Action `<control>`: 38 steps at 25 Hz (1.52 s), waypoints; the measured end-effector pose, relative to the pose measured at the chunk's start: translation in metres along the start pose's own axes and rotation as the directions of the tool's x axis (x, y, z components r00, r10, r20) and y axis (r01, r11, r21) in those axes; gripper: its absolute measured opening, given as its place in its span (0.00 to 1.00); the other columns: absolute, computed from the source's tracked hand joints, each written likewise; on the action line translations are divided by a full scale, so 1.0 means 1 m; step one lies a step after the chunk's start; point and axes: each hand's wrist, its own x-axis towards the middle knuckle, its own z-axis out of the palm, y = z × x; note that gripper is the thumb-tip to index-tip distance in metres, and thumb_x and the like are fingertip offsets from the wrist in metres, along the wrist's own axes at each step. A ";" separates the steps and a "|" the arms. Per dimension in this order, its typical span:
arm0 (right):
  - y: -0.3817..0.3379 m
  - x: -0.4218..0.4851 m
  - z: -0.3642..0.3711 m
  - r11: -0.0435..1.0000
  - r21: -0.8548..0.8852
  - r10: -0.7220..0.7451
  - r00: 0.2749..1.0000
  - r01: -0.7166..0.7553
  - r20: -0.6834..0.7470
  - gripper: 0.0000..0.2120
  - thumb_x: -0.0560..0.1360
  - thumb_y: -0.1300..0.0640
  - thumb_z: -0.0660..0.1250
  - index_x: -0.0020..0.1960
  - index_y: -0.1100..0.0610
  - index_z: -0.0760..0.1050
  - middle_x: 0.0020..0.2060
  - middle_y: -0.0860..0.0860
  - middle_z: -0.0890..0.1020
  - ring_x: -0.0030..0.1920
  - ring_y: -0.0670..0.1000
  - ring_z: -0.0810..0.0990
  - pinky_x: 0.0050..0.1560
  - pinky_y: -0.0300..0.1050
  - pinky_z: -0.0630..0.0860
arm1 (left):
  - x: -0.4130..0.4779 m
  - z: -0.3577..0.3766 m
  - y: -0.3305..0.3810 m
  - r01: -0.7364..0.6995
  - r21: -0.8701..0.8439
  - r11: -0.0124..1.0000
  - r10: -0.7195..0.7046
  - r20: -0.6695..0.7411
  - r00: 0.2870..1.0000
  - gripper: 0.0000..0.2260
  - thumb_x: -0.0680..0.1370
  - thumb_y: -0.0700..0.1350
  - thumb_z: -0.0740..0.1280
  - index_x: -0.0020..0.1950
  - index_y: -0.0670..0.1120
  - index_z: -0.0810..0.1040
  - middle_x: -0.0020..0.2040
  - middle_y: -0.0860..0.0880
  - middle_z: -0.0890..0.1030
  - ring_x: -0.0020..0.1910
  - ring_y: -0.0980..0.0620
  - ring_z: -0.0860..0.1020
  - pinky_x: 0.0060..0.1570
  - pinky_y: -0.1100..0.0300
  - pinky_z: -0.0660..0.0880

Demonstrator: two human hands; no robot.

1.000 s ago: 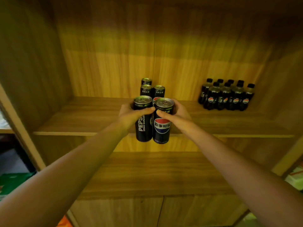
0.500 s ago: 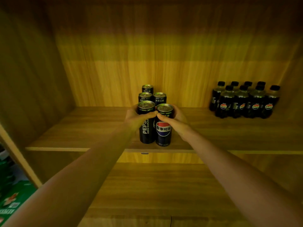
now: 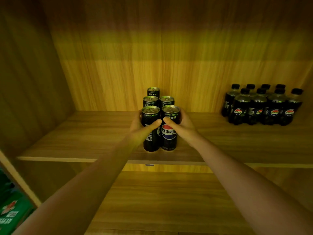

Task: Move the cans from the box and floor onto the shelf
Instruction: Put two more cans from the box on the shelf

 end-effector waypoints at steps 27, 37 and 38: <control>0.057 -0.033 0.022 0.949 -0.302 0.052 0.991 -0.088 -0.126 0.29 0.69 0.56 0.72 0.66 0.60 0.66 0.63 0.57 0.75 0.63 0.54 0.74 0.54 0.39 0.69 | 0.006 -0.043 -0.050 0.018 0.459 0.888 -0.152 0.256 0.955 0.23 0.78 0.44 0.62 0.71 0.45 0.60 0.72 0.44 0.67 0.71 0.47 0.66 0.67 0.55 0.63; 0.076 -0.030 0.023 0.687 -0.712 0.016 0.983 -0.143 -0.182 0.29 0.68 0.37 0.65 0.59 0.57 0.73 0.56 0.55 0.80 0.55 0.55 0.78 0.52 0.49 0.77 | 0.001 -0.020 -0.062 -0.035 0.880 0.473 -0.073 0.079 0.994 0.34 0.74 0.64 0.57 0.75 0.49 0.56 0.76 0.47 0.59 0.75 0.46 0.54 0.72 0.41 0.45; 0.078 -0.029 0.023 0.647 -0.747 0.011 0.982 -0.152 -0.190 0.29 0.67 0.34 0.63 0.57 0.57 0.74 0.54 0.55 0.81 0.53 0.55 0.79 0.50 0.51 0.77 | 0.000 -0.018 -0.063 -0.027 0.891 0.454 -0.048 0.055 0.997 0.33 0.74 0.65 0.56 0.74 0.49 0.58 0.76 0.47 0.60 0.75 0.46 0.54 0.72 0.40 0.44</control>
